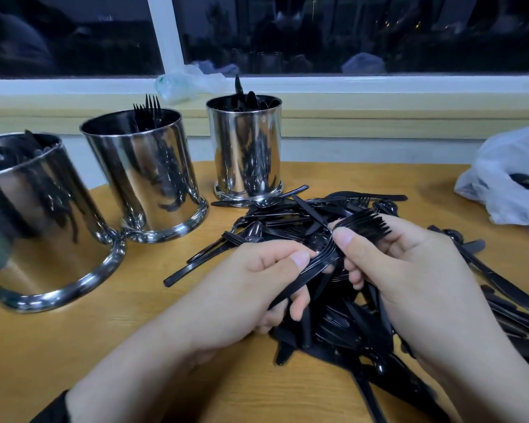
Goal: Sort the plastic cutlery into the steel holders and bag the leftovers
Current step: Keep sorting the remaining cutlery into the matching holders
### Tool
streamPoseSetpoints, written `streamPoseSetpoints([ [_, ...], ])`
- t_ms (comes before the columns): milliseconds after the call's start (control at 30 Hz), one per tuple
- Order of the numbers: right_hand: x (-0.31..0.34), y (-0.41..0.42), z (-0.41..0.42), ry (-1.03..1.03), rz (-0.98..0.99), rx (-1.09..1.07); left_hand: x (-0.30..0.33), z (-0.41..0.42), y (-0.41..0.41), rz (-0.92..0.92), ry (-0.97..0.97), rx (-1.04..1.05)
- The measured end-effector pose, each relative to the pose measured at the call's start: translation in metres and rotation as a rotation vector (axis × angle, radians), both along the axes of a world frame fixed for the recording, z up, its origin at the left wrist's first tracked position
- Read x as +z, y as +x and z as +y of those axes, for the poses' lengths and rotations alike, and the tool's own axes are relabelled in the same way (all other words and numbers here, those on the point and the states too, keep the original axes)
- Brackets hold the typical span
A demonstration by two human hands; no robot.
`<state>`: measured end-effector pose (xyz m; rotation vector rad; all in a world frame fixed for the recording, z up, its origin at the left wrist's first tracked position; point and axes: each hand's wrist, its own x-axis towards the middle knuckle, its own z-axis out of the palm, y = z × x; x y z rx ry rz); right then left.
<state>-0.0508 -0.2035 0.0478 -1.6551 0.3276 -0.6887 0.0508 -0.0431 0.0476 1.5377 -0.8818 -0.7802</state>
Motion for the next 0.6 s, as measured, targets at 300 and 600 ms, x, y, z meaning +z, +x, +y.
streamPoseSetpoints([
  [300, 0.003, -0.004, 0.000, -0.104, 0.044, 0.002, -0.001, 0.005, 0.009, -0.083, 0.055, 0.050],
  [600, -0.001, -0.002, -0.006, -0.071, 0.094, -0.128, -0.003, 0.019, 0.047, -0.612, 0.363, 0.699],
])
